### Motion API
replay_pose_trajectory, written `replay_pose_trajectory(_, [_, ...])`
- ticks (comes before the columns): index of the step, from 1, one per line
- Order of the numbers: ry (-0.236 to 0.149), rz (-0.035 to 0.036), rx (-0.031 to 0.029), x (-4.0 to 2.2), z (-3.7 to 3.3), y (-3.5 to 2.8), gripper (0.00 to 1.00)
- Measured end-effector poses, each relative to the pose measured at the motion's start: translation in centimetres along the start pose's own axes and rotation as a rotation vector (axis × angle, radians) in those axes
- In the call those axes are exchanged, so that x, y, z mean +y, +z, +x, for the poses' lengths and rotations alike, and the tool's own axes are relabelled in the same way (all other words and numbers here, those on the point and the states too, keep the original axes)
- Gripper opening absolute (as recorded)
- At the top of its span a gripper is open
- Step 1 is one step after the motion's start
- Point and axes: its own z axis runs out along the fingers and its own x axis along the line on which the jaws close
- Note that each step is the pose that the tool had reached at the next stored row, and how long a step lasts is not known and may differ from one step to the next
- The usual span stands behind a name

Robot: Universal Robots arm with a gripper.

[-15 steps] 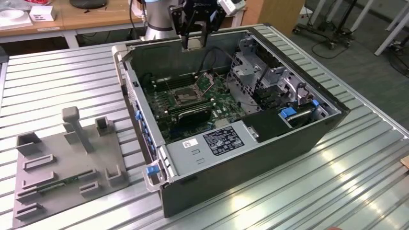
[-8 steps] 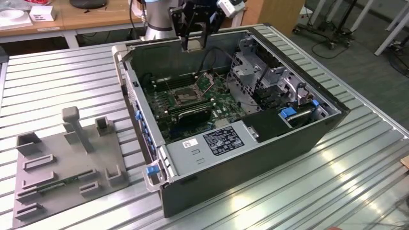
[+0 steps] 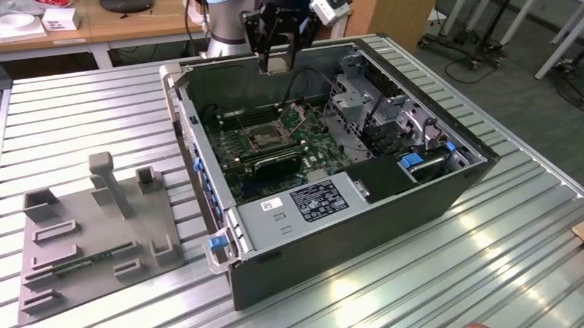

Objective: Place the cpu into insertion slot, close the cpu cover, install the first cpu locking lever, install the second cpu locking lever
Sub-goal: 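Place the cpu into insertion slot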

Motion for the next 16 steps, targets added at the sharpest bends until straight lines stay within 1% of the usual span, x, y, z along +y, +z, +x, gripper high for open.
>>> replay_pose_trajectory(5, [0.000,0.0005,-0.0001,-0.04,0.06,0.37,0.54])
replay_pose_trajectory(8, [0.000,0.0005,-0.0011,-0.07,0.18,0.64,0.54])
replay_pose_trajectory(11, [0.000,0.0002,-0.0052,-0.10,0.37,0.92,0.54])
replay_pose_trajectory(14, [-0.001,-0.0002,-0.0120,-0.12,0.61,1.17,0.54])
replay_pose_trajectory(16, [-0.001,0.0001,-0.0138,-0.13,0.68,1.19,0.54])
